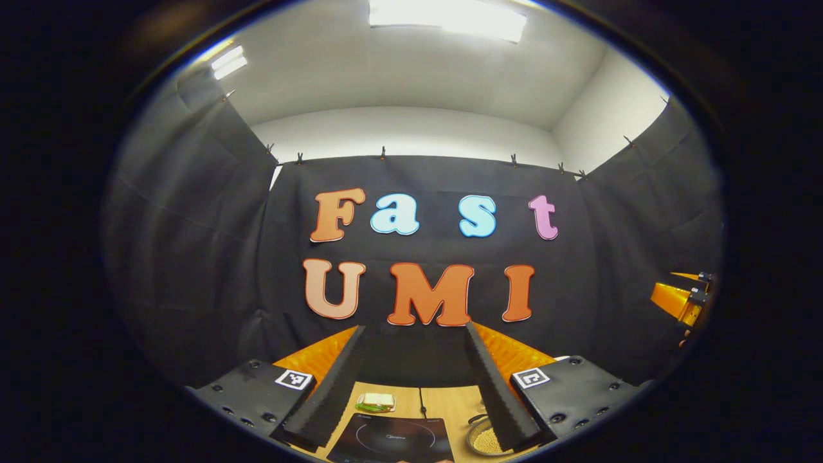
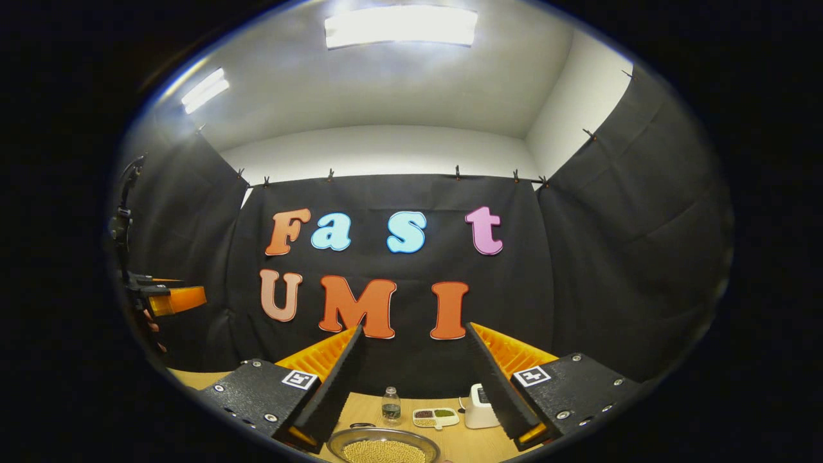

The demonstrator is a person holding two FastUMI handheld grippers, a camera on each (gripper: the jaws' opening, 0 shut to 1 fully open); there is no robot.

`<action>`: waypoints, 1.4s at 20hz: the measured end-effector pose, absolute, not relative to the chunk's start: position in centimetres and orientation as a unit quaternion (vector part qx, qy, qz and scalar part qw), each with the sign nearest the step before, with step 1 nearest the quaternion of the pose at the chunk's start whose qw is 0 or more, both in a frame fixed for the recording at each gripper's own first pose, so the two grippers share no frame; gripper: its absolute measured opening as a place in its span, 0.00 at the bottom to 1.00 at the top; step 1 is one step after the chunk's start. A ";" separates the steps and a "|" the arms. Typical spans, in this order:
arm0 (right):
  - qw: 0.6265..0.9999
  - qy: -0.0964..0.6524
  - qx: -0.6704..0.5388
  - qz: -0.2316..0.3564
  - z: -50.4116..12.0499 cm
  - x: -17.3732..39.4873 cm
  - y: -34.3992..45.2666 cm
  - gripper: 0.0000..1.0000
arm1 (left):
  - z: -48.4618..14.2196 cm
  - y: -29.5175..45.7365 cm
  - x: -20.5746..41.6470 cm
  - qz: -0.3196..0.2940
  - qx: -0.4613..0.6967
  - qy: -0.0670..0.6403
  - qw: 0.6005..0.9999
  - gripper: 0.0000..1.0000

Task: First push the handle of the pot to place it horizontally, then grasp the pot with both hands and set it on the induction cooktop.

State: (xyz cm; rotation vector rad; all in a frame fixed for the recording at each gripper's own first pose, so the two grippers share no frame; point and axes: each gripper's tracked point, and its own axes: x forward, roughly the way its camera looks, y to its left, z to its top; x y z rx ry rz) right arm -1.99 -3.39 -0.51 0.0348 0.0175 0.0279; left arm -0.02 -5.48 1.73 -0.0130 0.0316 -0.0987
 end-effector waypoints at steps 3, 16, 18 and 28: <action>0.999 0.036 0.015 0.018 -2.9 -1.3 -3.6 0.95 | 1.2 -5.5 0.4 -0.055 -0.006 0.014 0.998 0.98; 0.990 0.126 0.017 0.061 -12.6 -0.9 -0.6 0.91 | -0.7 -4.7 1.0 -0.059 0.023 0.018 0.998 0.98; 0.987 0.143 0.025 0.066 -14.7 -1.2 -0.2 0.86 | -1.4 -4.5 1.3 -0.053 0.035 0.013 0.998 0.98; 0.943 0.312 0.039 0.108 -27.7 -5.0 3.6 0.32 | -4.6 -2.6 2.9 -0.035 0.042 0.045 0.997 0.99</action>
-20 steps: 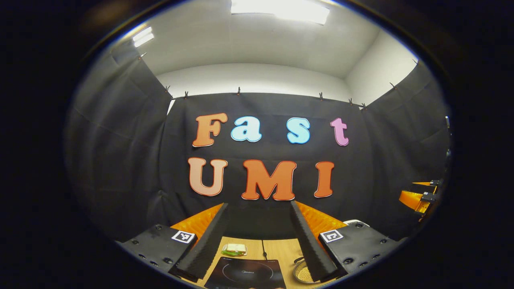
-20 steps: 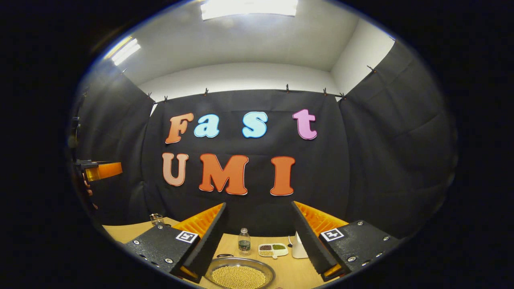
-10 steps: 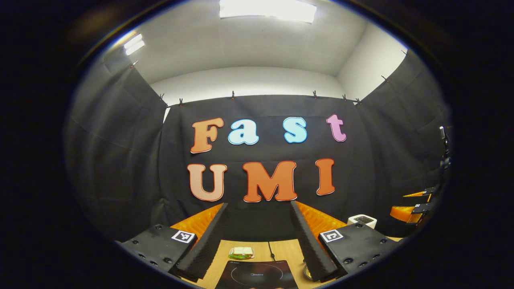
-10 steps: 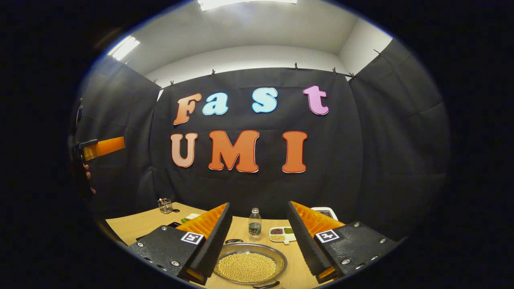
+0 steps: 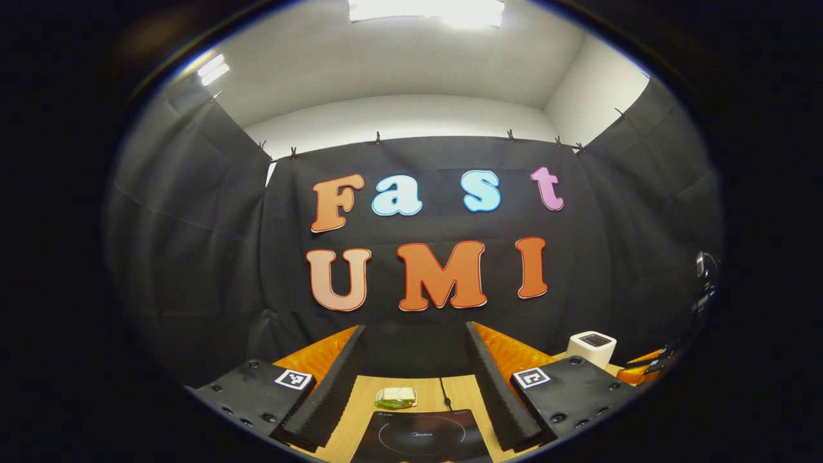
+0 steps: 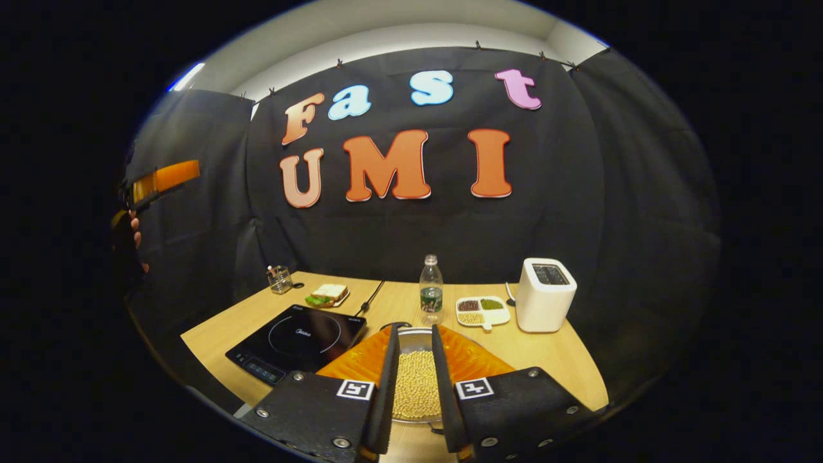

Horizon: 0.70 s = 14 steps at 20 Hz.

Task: First push the handle of the pot to place it horizontally, then grasp the pot with both hands and set it on the induction cooktop.

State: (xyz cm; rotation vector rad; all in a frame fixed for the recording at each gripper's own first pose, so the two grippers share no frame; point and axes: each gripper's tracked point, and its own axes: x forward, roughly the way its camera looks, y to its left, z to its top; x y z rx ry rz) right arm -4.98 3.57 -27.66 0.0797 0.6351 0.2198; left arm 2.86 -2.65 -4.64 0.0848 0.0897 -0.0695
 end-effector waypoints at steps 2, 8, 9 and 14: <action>0.929 0.350 0.043 0.114 -30.1 -6.4 4.3 0.20 | -4.9 -2.3 3.1 -0.030 0.045 0.048 0.997 0.98; 0.876 0.455 0.084 0.133 -37.1 -11.6 6.7 0.05 | -6.6 -0.6 3.3 -0.021 0.043 0.061 0.997 0.98; 0.870 0.466 0.093 0.128 -37.9 -12.1 6.6 0.02 | -6.9 -0.2 3.5 -0.017 0.042 0.064 0.997 0.98; 0.835 0.523 0.136 0.103 -41.7 -14.5 6.6 0.00 | -9.1 1.4 4.2 -0.005 0.044 0.086 0.995 0.97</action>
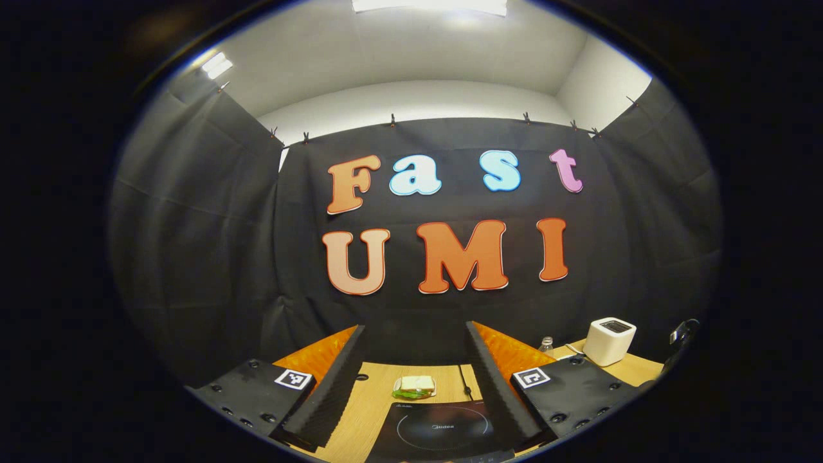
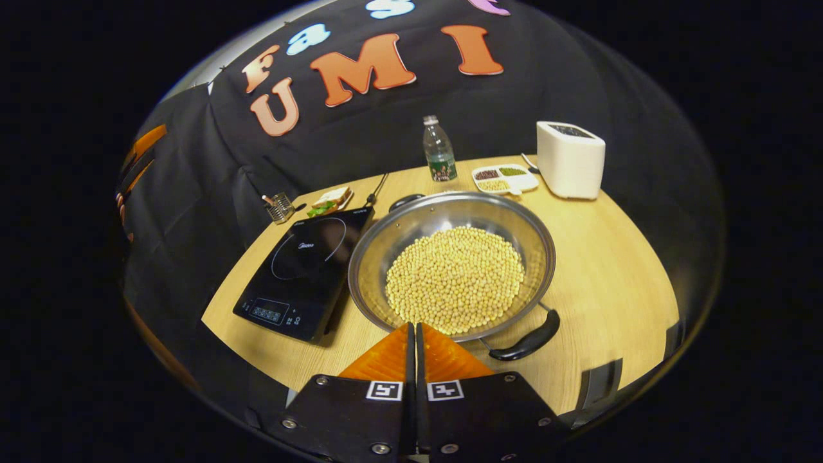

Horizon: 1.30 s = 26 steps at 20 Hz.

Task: First push the handle of the pot to place it horizontally, then grasp the pot with both hands and set it on the induction cooktop.

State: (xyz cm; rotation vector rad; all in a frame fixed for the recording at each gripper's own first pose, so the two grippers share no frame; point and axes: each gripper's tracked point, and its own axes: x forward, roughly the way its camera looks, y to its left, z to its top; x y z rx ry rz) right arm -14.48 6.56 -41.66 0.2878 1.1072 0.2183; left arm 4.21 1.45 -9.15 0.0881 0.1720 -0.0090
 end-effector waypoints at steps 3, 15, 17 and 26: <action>0.816 0.543 0.171 0.100 -42.6 -15.7 7.2 0.00 | -9.4 2.0 4.4 0.001 0.042 0.086 0.995 0.99; 0.732 0.634 0.246 0.027 -47.1 -17.4 4.5 0.00 | -10.4 1.8 3.6 -0.009 0.044 0.096 0.994 0.99; 0.734 0.632 0.246 0.021 -47.2 -16.9 4.3 0.00 | -10.7 2.1 3.5 -0.003 0.048 0.102 0.994 0.99; 0.737 0.638 0.221 -0.015 -48.4 -15.3 -0.4 0.00 | -9.9 2.0 2.2 -0.001 0.066 0.093 0.993 0.99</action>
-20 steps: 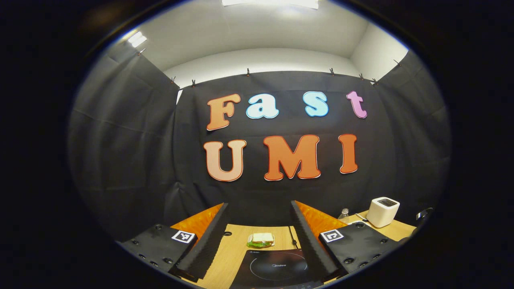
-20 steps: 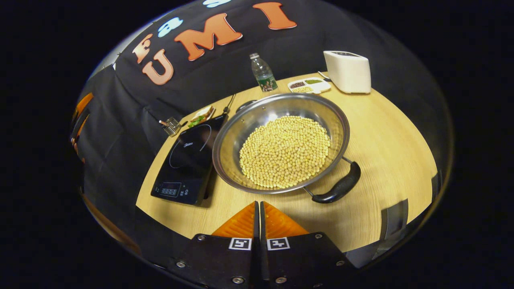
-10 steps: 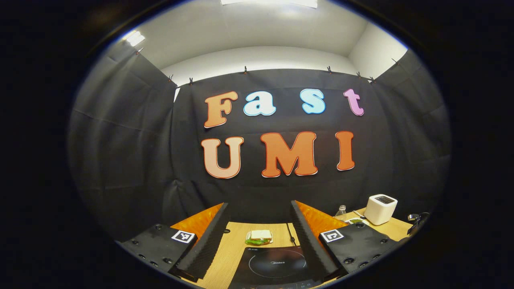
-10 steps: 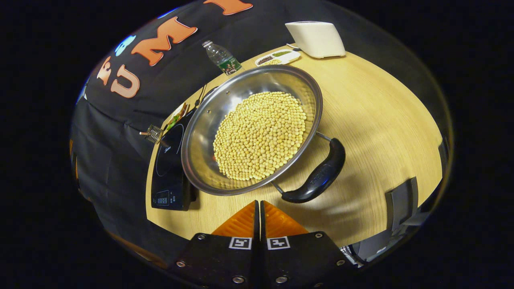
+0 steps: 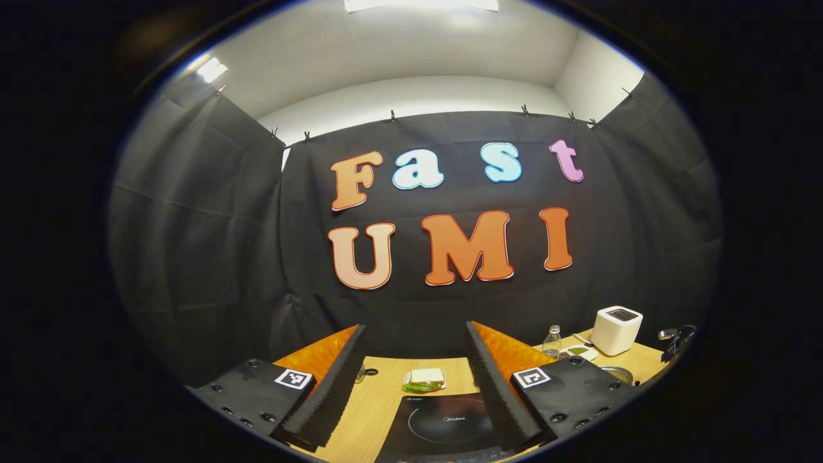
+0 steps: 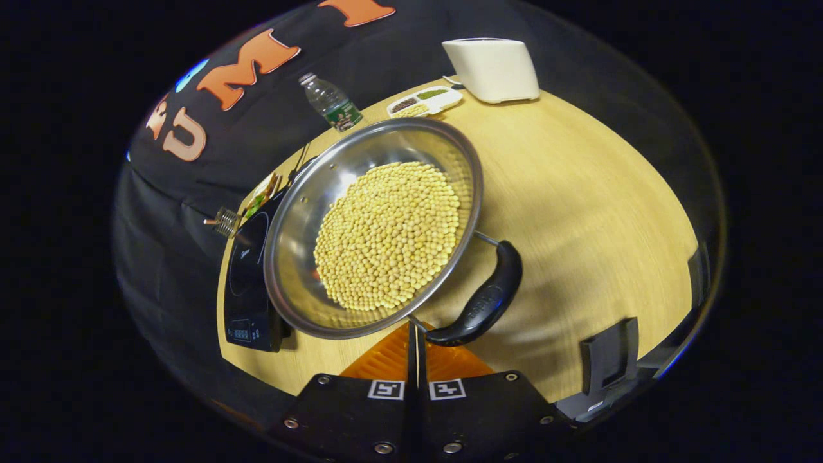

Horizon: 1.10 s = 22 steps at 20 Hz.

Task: First push the handle of the pot to place it horizontally, then grasp the pot with both hands and set it on the induction cooktop.

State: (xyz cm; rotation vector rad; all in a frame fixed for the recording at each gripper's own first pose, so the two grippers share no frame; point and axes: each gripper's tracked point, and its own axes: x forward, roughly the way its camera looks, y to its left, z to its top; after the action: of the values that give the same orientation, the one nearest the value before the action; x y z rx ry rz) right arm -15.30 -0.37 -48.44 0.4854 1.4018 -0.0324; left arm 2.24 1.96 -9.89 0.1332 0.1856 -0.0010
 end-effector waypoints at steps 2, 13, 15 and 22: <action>0.740 0.636 0.215 -0.025 -48.2 -14.7 -1.4 0.00 | -10.2 2.0 2.2 -0.002 0.073 0.095 0.993 0.98; 0.750 0.637 0.172 -0.044 -49.4 -11.6 -5.2 0.00 | -11.8 2.2 1.8 -0.002 0.066 0.121 0.991 0.99; 0.746 0.643 0.166 -0.050 -49.9 -11.5 -5.7 0.00 | -12.3 2.3 1.7 -0.004 0.065 0.125 0.990 0.99; 0.742 0.643 0.181 -0.061 -50.7 -9.4 -7.3 0.00 | -13.3 2.7 1.1 -0.005 0.055 0.137 0.989 1.00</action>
State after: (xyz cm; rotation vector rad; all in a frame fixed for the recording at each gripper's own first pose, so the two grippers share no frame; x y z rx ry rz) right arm -9.38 -7.27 -50.66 0.3975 1.4093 -0.1347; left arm 1.09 2.66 -13.35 0.1097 0.2743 -0.0104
